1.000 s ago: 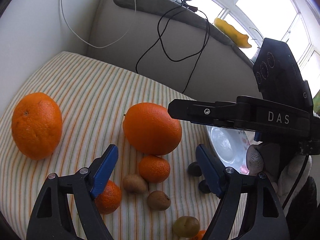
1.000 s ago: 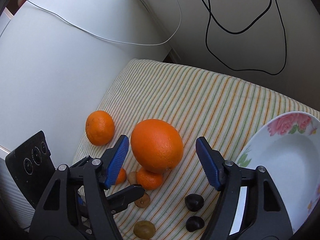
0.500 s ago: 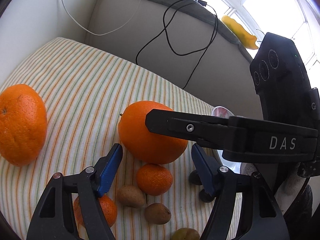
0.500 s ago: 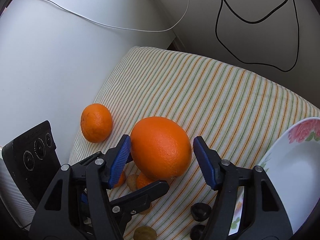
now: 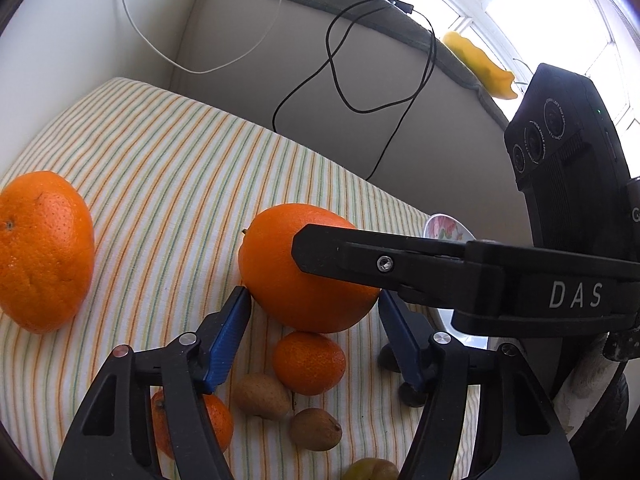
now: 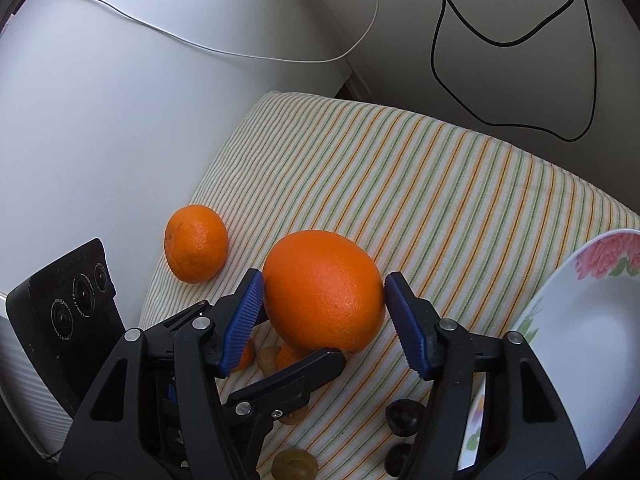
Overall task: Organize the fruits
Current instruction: 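Carry the large orange onto the floral plate with both tools and open them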
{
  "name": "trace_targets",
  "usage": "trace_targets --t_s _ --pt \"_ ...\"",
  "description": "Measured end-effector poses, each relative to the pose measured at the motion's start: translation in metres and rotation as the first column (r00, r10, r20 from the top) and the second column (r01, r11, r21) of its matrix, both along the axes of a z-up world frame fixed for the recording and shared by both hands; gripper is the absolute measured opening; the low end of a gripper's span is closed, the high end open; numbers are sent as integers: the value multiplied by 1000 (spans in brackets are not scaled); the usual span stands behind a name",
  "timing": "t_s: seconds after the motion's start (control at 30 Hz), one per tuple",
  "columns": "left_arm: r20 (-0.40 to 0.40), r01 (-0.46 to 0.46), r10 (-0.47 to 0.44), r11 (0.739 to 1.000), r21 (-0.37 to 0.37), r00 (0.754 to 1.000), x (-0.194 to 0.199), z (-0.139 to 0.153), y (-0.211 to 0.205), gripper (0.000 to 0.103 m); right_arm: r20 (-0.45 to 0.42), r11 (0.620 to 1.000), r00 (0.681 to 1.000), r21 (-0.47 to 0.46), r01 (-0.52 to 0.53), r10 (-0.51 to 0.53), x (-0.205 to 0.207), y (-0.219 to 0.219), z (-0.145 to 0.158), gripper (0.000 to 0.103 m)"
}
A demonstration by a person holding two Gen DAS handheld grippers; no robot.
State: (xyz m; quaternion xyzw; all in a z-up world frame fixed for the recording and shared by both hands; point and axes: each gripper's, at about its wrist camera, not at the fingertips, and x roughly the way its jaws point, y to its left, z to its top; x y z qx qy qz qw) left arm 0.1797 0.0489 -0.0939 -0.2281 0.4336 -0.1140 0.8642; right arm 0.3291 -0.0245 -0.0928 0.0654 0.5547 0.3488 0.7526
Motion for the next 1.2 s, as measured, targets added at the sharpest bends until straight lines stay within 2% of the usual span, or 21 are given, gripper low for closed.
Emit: trace_targets --t_s 0.43,0.77,1.2 --pt "59 13 -15 999 32 998 -10 29 -15 66 58 999 998 34 18 -20 -19 -24 33 66" --pt "81 72 -76 997 41 994 -6 43 -57 66 85 996 994 47 71 -75 -32 -71 50 66" --pt "51 181 -183 982 47 982 26 38 -123 66 61 982 981 58 180 -183 -34 -147 40 66"
